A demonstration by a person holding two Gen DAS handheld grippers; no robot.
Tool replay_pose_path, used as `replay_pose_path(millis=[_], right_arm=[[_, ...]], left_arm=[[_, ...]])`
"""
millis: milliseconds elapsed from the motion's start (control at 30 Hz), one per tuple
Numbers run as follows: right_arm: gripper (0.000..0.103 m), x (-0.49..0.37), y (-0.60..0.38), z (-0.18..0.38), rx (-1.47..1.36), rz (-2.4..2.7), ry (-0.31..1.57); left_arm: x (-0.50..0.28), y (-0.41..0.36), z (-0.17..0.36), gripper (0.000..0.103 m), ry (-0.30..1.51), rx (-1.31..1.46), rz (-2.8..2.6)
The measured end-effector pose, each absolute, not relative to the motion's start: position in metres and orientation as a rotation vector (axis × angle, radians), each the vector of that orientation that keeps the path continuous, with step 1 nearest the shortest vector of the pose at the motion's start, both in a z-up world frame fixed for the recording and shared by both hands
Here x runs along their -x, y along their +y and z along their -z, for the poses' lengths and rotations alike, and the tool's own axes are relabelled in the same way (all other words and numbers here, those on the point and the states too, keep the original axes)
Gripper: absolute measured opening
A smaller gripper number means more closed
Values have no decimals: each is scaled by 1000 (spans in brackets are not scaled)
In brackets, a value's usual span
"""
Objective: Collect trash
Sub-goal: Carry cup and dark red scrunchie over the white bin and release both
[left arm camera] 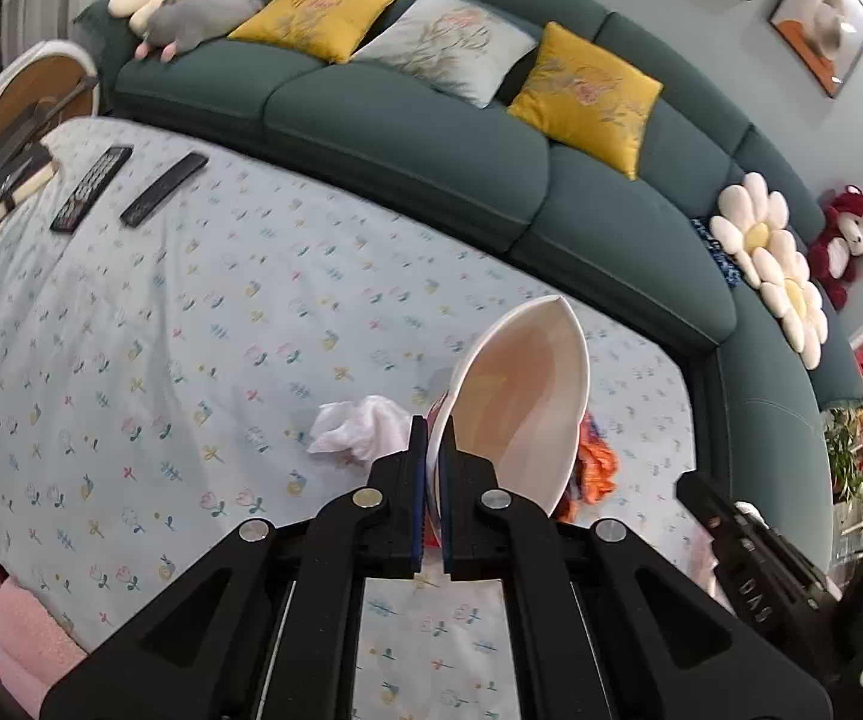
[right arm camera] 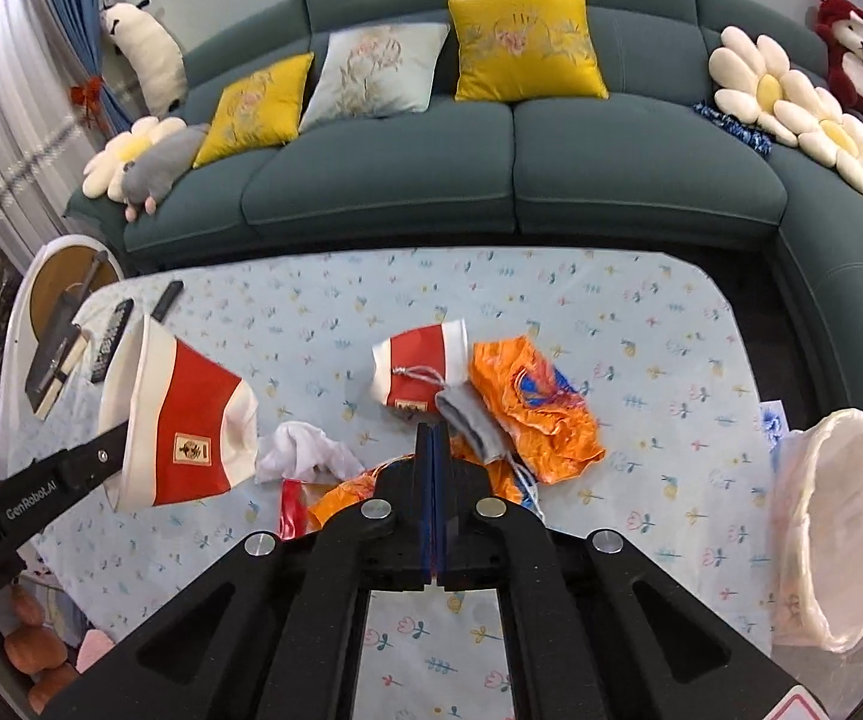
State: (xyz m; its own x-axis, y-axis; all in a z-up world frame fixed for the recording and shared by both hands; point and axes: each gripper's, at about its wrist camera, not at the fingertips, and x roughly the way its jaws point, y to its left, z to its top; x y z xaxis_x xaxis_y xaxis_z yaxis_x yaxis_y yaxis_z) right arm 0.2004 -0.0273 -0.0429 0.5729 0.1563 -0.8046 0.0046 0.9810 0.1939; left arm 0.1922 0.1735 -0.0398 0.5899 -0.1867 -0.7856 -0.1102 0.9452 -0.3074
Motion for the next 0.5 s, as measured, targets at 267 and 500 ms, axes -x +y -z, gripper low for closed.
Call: replay_pose_path(millis=[267, 500], right_arm=[[29, -184, -28, 72, -182, -93, 1022], [37, -192, -17, 111, -178, -97, 1102]], left_arm=[[-185, 160, 46, 3, 967, 316, 65], [-191, 157, 65, 3, 1004, 296, 72]])
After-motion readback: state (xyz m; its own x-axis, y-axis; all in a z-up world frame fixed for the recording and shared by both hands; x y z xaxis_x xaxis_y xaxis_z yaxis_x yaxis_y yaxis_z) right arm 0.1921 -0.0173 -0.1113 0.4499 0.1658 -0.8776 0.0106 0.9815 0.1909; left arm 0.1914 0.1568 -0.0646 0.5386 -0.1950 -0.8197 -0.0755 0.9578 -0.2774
